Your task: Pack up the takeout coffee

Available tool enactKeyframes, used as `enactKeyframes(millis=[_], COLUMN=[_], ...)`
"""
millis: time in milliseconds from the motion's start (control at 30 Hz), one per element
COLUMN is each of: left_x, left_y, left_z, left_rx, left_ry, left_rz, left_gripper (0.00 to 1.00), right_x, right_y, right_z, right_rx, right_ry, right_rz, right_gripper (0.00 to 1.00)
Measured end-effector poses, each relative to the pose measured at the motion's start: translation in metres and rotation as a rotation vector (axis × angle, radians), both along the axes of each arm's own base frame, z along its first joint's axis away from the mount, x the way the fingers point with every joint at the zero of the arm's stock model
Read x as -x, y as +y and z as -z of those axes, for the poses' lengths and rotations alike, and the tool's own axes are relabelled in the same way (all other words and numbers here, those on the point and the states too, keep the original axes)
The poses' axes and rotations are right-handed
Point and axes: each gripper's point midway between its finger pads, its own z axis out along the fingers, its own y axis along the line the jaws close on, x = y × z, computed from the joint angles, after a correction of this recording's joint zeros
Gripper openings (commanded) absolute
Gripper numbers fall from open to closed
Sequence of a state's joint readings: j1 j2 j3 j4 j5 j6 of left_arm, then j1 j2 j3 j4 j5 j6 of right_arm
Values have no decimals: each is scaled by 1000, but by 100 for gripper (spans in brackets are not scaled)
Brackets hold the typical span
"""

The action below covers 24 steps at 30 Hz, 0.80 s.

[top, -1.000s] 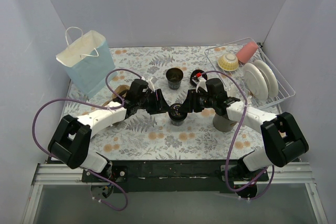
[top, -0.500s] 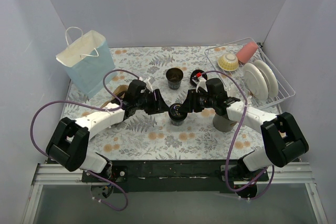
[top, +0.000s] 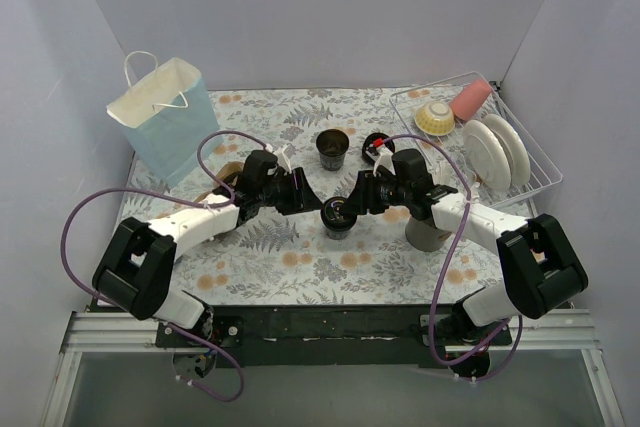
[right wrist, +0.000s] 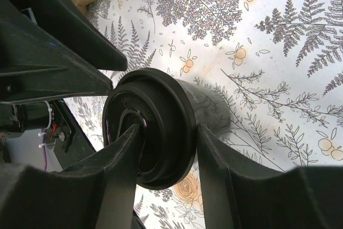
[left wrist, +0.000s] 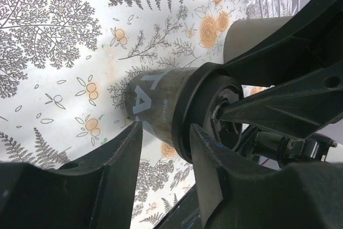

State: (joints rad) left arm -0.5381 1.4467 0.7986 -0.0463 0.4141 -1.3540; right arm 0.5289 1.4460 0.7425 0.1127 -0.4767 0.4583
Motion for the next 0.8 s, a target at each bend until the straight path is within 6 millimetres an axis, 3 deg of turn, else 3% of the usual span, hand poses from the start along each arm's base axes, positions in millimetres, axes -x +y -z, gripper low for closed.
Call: enactKeyframes(millis=[267,467,800], left_x=[-3,-5,-2], left_y=[-4,-5,-4], left_z=[10,13,27], left_rx=[20,42,77], left_ry=[-8,3,63], left_rz=[36,44,-20], left_gripper=[44,38,36], right_x=[0,-1,-2], right_y=[0,-1,-2], right_z=[0,2,9], right_rx=[2,-14,-45], right_ry=[-12,-30,-74], right_rz=[-8,-10,1], right_gripper=[44,42,41])
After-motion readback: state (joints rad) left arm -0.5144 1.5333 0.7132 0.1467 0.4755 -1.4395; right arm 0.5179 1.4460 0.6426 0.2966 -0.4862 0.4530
